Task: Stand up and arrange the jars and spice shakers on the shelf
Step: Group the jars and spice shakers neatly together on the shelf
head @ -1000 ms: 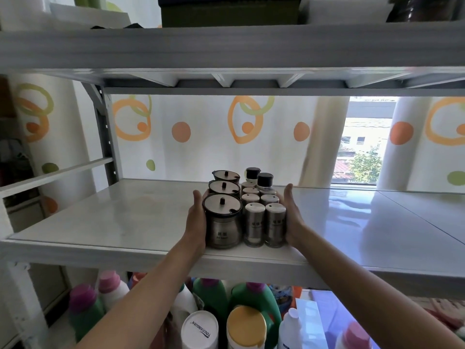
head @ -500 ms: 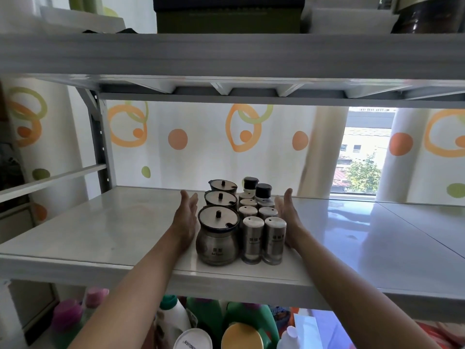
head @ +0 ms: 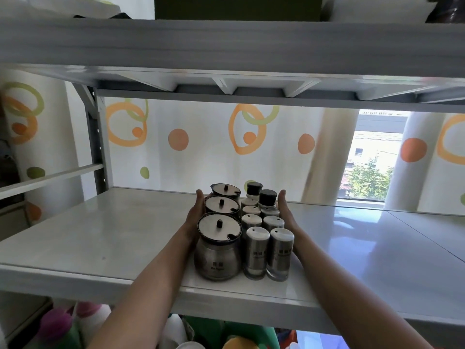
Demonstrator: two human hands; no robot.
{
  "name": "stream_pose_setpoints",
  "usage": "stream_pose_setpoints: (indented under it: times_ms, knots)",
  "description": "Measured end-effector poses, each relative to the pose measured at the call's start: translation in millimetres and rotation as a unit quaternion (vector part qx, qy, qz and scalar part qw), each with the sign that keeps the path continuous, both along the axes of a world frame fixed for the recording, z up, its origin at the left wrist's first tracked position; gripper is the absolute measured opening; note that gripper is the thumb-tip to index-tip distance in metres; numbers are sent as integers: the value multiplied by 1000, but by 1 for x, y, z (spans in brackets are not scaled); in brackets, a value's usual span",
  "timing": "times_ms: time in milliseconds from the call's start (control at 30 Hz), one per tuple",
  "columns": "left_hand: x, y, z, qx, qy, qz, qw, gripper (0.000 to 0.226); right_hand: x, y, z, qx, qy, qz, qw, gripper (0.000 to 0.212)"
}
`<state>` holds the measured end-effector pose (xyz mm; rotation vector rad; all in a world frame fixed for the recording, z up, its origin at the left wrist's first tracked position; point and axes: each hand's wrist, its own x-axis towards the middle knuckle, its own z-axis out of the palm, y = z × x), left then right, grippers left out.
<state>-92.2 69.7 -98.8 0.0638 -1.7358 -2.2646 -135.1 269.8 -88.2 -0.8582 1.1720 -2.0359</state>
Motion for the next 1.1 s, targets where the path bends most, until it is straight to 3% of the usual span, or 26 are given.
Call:
stream_pose_setpoints:
  times_ms: [233, 300, 367, 500, 633, 800, 867, 1100]
  knots:
    - [6, -8, -3, -7, 1, 12, 1000, 63, -11, 9, -9, 80, 85, -183, 976, 83]
    - [23, -25, -8, -17, -4, 19, 1000, 73, -11, 27, -18, 102, 126, -200, 966, 91]
    - [53, -44, -14, -37, 7, 20, 999, 68, -7, 56, -22, 132, 116, -219, 960, 105]
    - [111, -76, -17, -93, -4, -38, 995, 55, 17, 115, -24, 161, 58, -206, 964, 116]
    - [167, -77, 6, -140, -4, -93, 986, 56, 64, 149, -18, 194, 80, -150, 966, 100]
    - [182, -27, 10, -245, 20, -274, 930, 45, 102, 123, -8, 207, 72, -21, 975, 87]
    - [173, -7, 10, -288, 25, -325, 900, 51, 112, 101, -6, 218, 92, 37, 971, 81]
    - [145, -4, 19, -205, -8, -450, 869, 61, 123, 56, 1, 212, 85, 86, 970, 82]
